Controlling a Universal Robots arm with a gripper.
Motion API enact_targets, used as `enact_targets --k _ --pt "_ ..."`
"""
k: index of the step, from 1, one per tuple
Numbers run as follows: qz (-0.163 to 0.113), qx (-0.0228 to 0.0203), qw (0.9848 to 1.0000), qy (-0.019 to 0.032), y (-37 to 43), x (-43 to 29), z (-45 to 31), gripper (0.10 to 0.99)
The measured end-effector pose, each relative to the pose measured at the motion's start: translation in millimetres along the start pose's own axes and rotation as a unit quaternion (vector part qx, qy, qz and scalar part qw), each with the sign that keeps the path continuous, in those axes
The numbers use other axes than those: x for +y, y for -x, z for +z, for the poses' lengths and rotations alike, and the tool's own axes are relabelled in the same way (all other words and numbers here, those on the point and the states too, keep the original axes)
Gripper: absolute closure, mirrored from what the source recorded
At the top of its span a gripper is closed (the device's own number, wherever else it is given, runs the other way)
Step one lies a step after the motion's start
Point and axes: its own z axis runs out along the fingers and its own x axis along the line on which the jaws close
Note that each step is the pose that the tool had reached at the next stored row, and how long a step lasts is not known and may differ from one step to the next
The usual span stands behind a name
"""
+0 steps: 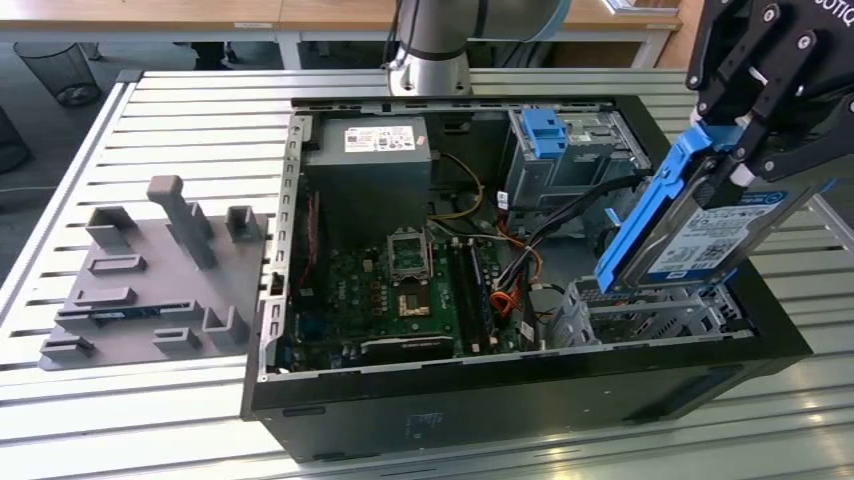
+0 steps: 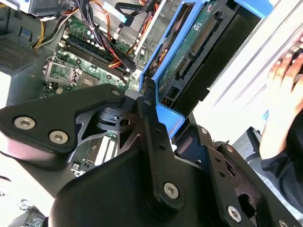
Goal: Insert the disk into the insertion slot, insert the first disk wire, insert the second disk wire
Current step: 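Insert the disk into the insertion slot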
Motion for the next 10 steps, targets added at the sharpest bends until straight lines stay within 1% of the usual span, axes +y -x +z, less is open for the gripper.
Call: enact_targets --k 7,8,10 --pt "-0.001 0.0000 1.0000 -0.0001 0.5 0.0 6.5 0.718" --pt "-0.001 -0.0006 1.0000 -0.0001 0.5 0.0 7.3 0.718" --pt "-0.001 -0.0035 1.0000 0.0000 0.4 0.0 8.5 0.718"
